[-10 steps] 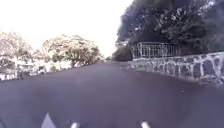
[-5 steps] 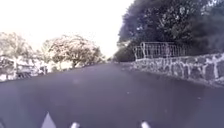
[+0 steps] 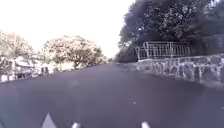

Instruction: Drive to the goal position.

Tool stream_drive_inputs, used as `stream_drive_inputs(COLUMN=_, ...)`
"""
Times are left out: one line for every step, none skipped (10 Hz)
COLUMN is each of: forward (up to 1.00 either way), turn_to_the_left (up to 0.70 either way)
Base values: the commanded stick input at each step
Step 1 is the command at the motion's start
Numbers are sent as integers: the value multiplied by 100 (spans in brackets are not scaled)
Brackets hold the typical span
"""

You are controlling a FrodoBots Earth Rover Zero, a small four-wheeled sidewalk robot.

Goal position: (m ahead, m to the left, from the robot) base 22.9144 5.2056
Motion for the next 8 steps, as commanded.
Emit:
stream_drive_inputs(forward=85, turn_to_the_left=0)
stream_drive_inputs(forward=85, turn_to_the_left=0)
stream_drive_inputs(forward=85, turn_to_the_left=0)
stream_drive_inputs(forward=85, turn_to_the_left=0)
stream_drive_inputs(forward=85, turn_to_the_left=0)
stream_drive_inputs(forward=85, turn_to_the_left=0)
stream_drive_inputs(forward=85, turn_to_the_left=0)
stream_drive_inputs(forward=85, turn_to_the_left=0)
